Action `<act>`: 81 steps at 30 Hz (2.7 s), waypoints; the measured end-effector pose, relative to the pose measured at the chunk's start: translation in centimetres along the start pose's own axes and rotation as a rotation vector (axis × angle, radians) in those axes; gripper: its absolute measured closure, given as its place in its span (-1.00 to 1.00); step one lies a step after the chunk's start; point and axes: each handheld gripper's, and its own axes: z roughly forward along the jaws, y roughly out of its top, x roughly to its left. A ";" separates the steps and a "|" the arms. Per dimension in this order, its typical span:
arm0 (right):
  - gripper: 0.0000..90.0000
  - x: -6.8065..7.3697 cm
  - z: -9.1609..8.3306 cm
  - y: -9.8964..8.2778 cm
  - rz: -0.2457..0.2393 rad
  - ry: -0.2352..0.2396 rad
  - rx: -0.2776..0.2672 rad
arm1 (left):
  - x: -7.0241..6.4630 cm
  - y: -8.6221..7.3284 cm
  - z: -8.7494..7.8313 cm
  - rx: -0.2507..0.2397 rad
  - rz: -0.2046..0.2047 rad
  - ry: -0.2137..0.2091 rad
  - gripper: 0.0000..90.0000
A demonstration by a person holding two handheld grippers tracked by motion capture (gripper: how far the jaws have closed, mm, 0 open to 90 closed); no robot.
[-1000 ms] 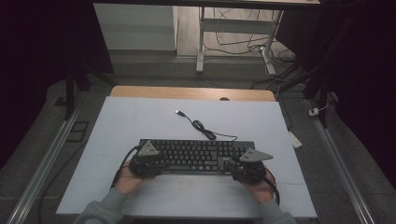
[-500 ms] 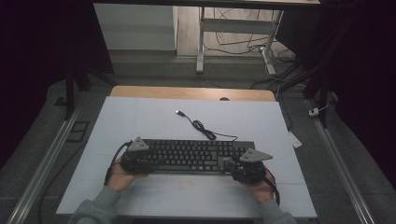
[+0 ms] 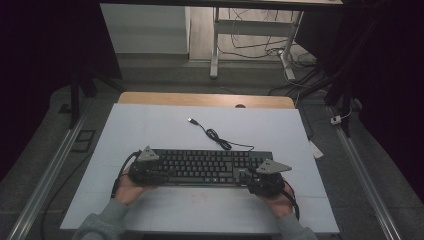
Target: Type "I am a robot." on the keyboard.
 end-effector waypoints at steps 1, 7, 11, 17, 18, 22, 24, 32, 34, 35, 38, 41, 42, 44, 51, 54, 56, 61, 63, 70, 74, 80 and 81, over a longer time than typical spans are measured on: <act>0.10 0.0 0.0 0.0 0.000 0.000 0.000 | 0.0 0.0 0.0 0.000 -0.006 0.002 -0.19; 0.10 0.0 0.0 0.0 -0.001 0.000 -0.003 | 0.5 0.1 0.1 0.000 -0.013 0.015 -0.16; 0.10 0.0 0.0 0.0 0.000 -0.001 -0.001 | 0.7 0.3 0.5 0.014 0.003 0.041 -0.11; 0.10 0.0 0.1 0.0 -0.004 -0.003 0.000 | 0.9 0.5 1.1 0.027 0.016 0.040 0.06; 0.10 0.0 0.1 0.0 -0.003 -0.003 0.000 | 0.9 0.6 1.2 0.026 0.019 0.041 0.10; 0.10 0.0 0.1 0.0 -0.004 -0.004 0.001 | 0.9 0.8 1.7 0.021 0.026 0.054 0.24; 0.10 0.0 0.1 0.0 -0.003 0.001 0.000 | 0.9 1.0 1.9 0.025 0.033 0.056 0.31; 0.10 0.0 0.1 0.0 -0.001 0.001 0.001 | 1.0 1.4 2.8 0.031 0.047 0.048 0.76; 0.10 0.0 0.2 0.0 -0.003 0.002 0.000 | 1.0 1.6 3.1 0.041 0.055 0.039 0.89; 0.10 0.0 0.2 0.0 -0.002 0.002 -0.001 | 1.0 1.6 3.3 0.045 0.058 0.038 0.94; 0.10 0.0 0.1 0.0 -0.002 0.003 -0.001 | 1.0 1.9 3.7 0.059 0.064 0.036 0.97; 0.10 0.0 0.1 0.0 -0.002 0.004 -0.001 | 0.9 2.0 4.2 0.072 0.067 0.034 0.98; 0.10 0.0 0.1 0.0 -0.001 0.004 -0.003 | 0.9 2.0 4.4 0.077 0.070 0.033 0.98; 0.10 0.0 0.1 0.0 -0.002 0.004 -0.004 | 0.9 2.0 4.5 0.085 0.074 0.034 0.98; 0.10 0.0 0.0 0.0 -0.001 0.003 -0.002 | 0.8 2.0 4.8 0.090 0.071 0.036 0.98; 0.10 0.0 0.1 0.0 -0.005 0.003 -0.003 | 0.8 2.0 4.9 0.089 0.065 0.041 0.98; 0.10 0.0 0.0 0.0 -0.002 0.003 -0.003 | 0.8 1.8 5.1 0.091 0.058 0.040 0.98; 0.10 0.0 0.0 0.0 0.001 0.002 -0.009 | 0.8 2.0 4.9 0.084 0.063 0.044 0.98; 0.10 0.0 0.0 0.0 0.000 0.004 -0.008 | 0.7 2.0 4.5 0.056 0.059 0.045 0.98; 0.10 -0.1 -0.1 0.0 0.002 0.001 -0.007 | 0.7 2.1 2.4 -0.002 0.016 0.046 0.34; 0.10 -0.1 -0.2 -0.1 0.006 -0.002 -0.011 | 0.6 1.7 1.4 0.019 0.011 0.022 -0.02; 0.09 -0.1 -0.2 -0.1 0.000 0.001 -0.007 | 0.6 1.0 0.2 -0.001 -0.004 0.000 -0.21; 0.09 -0.1 -0.1 -0.1 -0.001 0.000 -0.006 | 0.6 1.0 0.2 -0.001 -0.005 -0.002 -0.23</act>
